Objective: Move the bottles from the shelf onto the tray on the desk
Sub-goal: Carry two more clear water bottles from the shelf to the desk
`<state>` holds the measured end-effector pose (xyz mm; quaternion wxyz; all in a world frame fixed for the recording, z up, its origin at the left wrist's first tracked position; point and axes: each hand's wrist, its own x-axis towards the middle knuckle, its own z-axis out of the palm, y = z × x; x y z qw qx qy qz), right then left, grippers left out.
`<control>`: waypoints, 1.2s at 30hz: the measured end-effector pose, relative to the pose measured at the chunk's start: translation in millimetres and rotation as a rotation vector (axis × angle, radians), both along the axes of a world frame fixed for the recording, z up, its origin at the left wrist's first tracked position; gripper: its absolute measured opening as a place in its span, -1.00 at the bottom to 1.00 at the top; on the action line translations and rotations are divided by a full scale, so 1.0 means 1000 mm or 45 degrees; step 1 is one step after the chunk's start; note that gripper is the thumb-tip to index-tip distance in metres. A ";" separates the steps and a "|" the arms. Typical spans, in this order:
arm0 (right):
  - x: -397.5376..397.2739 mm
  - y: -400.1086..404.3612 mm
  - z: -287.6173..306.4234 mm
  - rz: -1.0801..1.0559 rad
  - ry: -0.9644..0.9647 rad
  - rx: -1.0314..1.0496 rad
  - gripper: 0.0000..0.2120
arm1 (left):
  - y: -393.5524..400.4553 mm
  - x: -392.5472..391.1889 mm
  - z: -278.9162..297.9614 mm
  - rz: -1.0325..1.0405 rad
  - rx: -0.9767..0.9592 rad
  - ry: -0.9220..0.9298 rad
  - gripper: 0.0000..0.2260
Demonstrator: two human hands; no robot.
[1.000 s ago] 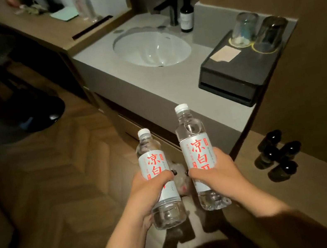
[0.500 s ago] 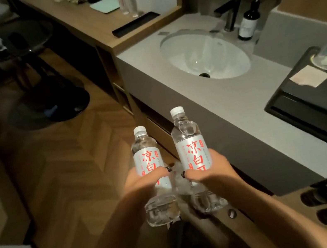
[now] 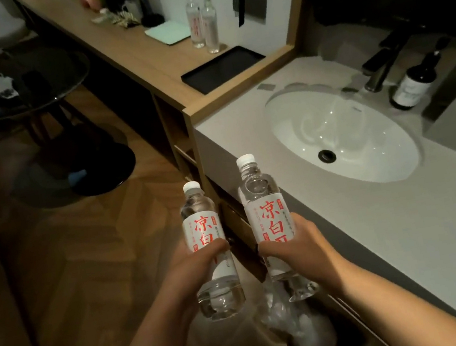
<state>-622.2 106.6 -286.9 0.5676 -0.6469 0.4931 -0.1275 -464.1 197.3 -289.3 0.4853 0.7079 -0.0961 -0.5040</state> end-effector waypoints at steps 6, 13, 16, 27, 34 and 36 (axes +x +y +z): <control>0.072 -0.043 -0.001 -0.031 0.007 0.044 -0.44 | -0.050 0.082 -0.002 -0.052 0.017 0.069 -0.66; 0.179 -0.088 -0.004 -0.150 0.003 0.117 -0.56 | -0.111 0.190 0.009 -0.211 -0.005 0.012 -0.74; 0.224 -0.107 -0.005 -0.180 -0.011 0.170 -0.53 | -0.137 0.236 0.018 -0.339 0.006 -0.026 -0.82; 0.338 -0.219 -0.001 -0.278 -0.114 0.201 -0.66 | -0.272 0.358 0.024 -0.431 0.004 -0.049 -0.68; 0.392 -0.314 0.007 -0.309 -0.224 0.262 -0.65 | -0.363 0.411 0.020 -0.409 0.021 0.038 -0.60; 0.408 -0.339 0.011 -0.328 -0.240 0.266 -0.72 | -0.385 0.429 0.019 -0.385 0.018 0.058 -0.59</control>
